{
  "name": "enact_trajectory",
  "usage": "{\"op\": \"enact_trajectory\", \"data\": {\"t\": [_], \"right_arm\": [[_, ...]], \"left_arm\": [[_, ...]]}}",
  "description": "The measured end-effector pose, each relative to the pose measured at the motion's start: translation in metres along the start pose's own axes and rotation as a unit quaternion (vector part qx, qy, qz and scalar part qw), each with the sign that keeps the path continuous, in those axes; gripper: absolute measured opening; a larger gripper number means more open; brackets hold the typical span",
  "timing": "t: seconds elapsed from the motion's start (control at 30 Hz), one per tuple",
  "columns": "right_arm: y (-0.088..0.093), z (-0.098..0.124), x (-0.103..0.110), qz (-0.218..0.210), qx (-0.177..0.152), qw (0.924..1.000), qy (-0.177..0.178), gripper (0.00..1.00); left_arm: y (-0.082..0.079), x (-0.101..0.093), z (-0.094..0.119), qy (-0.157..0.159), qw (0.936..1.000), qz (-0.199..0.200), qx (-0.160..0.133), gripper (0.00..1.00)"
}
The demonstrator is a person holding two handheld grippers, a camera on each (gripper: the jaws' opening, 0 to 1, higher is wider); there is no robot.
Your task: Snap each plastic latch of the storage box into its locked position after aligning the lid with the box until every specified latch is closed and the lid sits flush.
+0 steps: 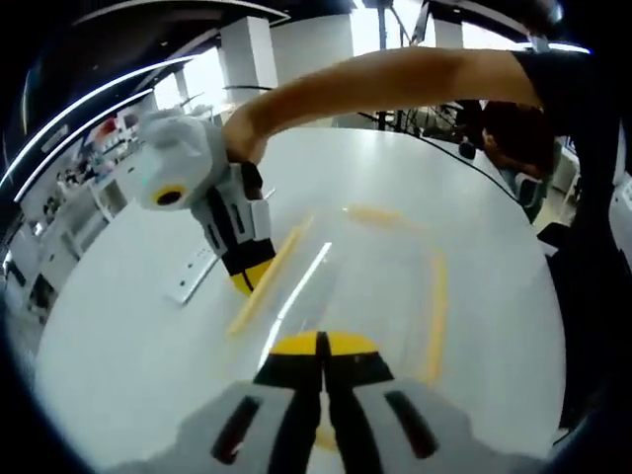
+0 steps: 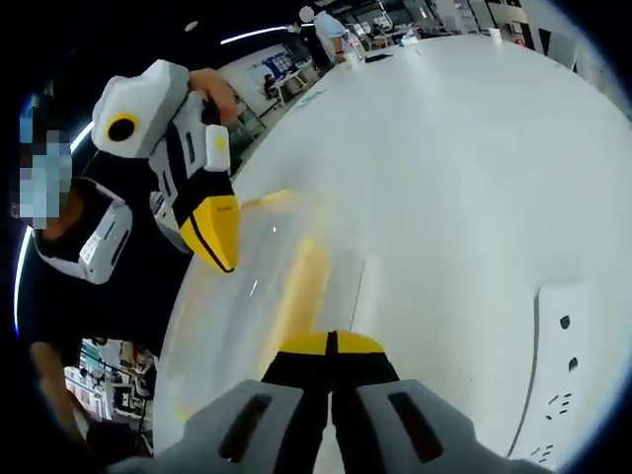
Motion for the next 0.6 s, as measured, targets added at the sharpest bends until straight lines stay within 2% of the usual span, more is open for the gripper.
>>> {"op": "enact_trajectory", "data": {"t": [0.1, 0.13, 0.2, 0.23, 0.33, 0.43, 0.5, 0.57, 0.6], "right_arm": [[0.002, 0.000, -0.001, 0.012, 0.005, 0.9998, 0.011, 0.00], [0.000, 0.000, -0.003, 0.036, 0.004, 0.9992, 0.017, 0.00], [0.002, 0.001, -0.003, 0.042, 0.010, 0.9984, 0.038, 0.00], [-0.002, 0.002, -0.005, 0.093, 0.009, 0.9945, 0.049, 0.00], [-0.006, 0.005, -0.002, 0.122, -0.013, 0.9897, 0.074, 0.00], [-0.008, 0.013, -0.001, 0.152, -0.032, 0.9804, 0.121, 0.00], [-0.010, 0.019, 0.002, 0.156, -0.053, 0.9757, 0.145, 0.02], [-0.017, 0.029, 0.009, 0.162, -0.095, 0.9666, 0.175, 0.04], [-0.019, 0.038, 0.010, 0.156, -0.114, 0.9602, 0.202, 0.09]], "left_arm": [[-0.001, 0.000, -0.001, -0.005, 1.0000, 0.001, 0.002, 0.00], [-0.001, 0.000, -0.001, -0.006, 1.0000, 0.001, 0.002, 0.00], [-0.002, 0.000, -0.001, -0.006, 1.0000, 0.003, 0.001, 0.00], [-0.002, 0.000, -0.001, -0.006, 1.0000, 0.004, 0.001, 0.00], [-0.003, -0.001, -0.001, -0.006, 0.9999, 0.008, -0.004, 0.00], [-0.002, -0.004, 0.002, 0.007, 0.9996, 0.010, -0.025, 0.01], [0.000, -0.003, 0.004, 0.006, 0.9993, 0.017, -0.032, 0.03], [-0.008, 0.001, 0.008, -0.007, 0.9975, 0.029, -0.064, 0.05], [-0.009, 0.001, 0.013, -0.008, 0.9973, 0.027, -0.068, 0.08]]}}
Point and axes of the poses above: the point that each gripper's makers call its tool centre point, and the gripper's own axes: z roughly backward along the fingers, x roughly to its left, y roughly out of its underside, the point moved 1 cm from there along z, roughly backward along the fingers, and after that the axes turned 3 degrees about -x, right-handed, at the moved point
